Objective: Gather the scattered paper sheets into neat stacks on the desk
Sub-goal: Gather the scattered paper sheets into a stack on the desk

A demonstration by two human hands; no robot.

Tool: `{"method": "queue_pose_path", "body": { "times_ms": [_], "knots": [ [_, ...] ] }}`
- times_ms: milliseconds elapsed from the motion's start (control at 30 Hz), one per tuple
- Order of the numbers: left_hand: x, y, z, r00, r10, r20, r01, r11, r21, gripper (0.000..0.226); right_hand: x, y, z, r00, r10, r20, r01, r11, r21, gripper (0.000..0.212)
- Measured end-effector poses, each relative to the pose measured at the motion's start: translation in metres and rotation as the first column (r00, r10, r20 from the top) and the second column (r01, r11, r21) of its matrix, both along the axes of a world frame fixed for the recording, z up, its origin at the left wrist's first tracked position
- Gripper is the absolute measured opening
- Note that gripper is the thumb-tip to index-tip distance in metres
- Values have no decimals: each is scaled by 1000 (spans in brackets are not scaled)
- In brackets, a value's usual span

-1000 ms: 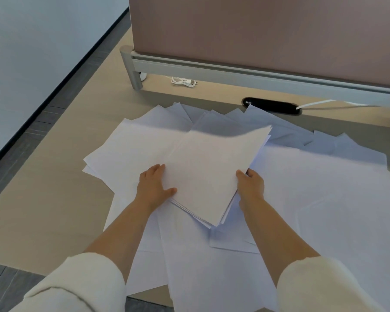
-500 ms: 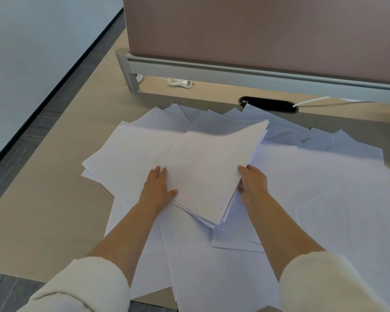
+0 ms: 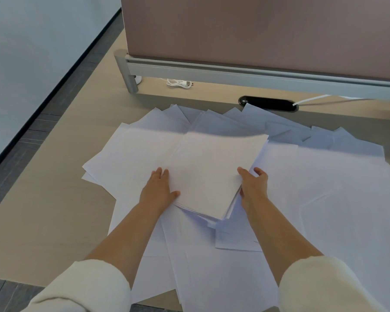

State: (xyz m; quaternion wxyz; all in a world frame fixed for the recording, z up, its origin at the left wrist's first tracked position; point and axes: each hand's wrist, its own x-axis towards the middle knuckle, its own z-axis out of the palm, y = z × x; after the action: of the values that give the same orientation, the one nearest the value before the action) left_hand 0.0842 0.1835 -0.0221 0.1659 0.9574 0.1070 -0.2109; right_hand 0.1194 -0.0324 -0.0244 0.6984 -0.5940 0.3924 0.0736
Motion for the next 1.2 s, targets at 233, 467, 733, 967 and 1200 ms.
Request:
{"method": "queue_pose_path", "body": {
  "times_ms": [233,467,733,967,1200],
  "knots": [
    [-2,-1,1,999,-10,-39,9,1000,-15,77,-9,8,-6,971,237,14,-235,967,-96,35],
    [4,-19,17,984,131,124,-119,988,-96,80,-13,-37,9,942,317,113,-309,948,-83,34],
    [14,-87,18,925,379,-16,-324,767,-555,47,-28,-111,19,927,369,64,-361,927,-105,36],
    [13,-126,12,946,312,88,-260,891,-372,38,-22,-137,11,931,360,-59,-359,876,-322,27],
    [18,-128,3,951,309,14,-297,924,-242,44,-14,-144,12,938,333,-96,-345,869,-355,23]
  ]
}}
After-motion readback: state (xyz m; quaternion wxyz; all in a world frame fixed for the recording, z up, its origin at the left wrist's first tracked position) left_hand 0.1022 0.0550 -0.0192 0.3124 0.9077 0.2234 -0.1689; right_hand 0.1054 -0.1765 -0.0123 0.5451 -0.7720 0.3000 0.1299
